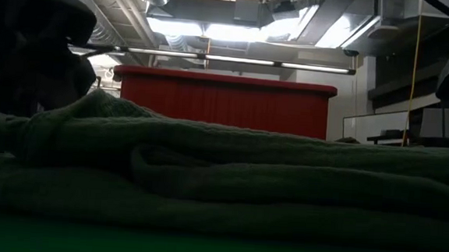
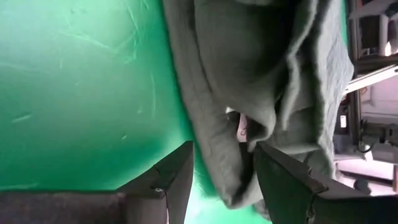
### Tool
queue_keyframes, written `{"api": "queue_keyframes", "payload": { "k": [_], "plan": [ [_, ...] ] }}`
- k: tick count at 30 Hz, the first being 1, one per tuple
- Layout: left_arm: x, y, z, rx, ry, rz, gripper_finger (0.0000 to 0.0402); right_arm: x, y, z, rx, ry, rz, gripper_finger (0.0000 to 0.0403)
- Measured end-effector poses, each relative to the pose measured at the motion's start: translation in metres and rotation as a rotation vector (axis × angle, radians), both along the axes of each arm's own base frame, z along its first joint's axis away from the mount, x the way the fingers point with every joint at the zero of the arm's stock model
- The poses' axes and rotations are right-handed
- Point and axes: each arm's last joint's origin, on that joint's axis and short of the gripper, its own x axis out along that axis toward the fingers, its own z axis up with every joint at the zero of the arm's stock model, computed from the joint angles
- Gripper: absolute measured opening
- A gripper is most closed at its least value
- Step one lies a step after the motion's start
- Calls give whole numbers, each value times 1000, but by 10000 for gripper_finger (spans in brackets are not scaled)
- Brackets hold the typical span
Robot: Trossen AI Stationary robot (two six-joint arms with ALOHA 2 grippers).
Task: Fold Laundry from Bin
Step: Stack the green shirt on top of the dark blue pants
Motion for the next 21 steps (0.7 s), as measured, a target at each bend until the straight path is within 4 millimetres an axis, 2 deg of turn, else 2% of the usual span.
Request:
{"api": "queue_keyframes", "payload": {
  "k": [4,10,21],
  "plan": [
    [4,-3,-5,-8,18,-3,165,3,3,-4,11,-13,0,202],
    [14,-7,-3,7,30,-17,165,6,6,-8,14,-17,-2,202],
    [23,3,0,-41,59,-38,165,9,8,-5,41,-53,-7,202]
  ]
}}
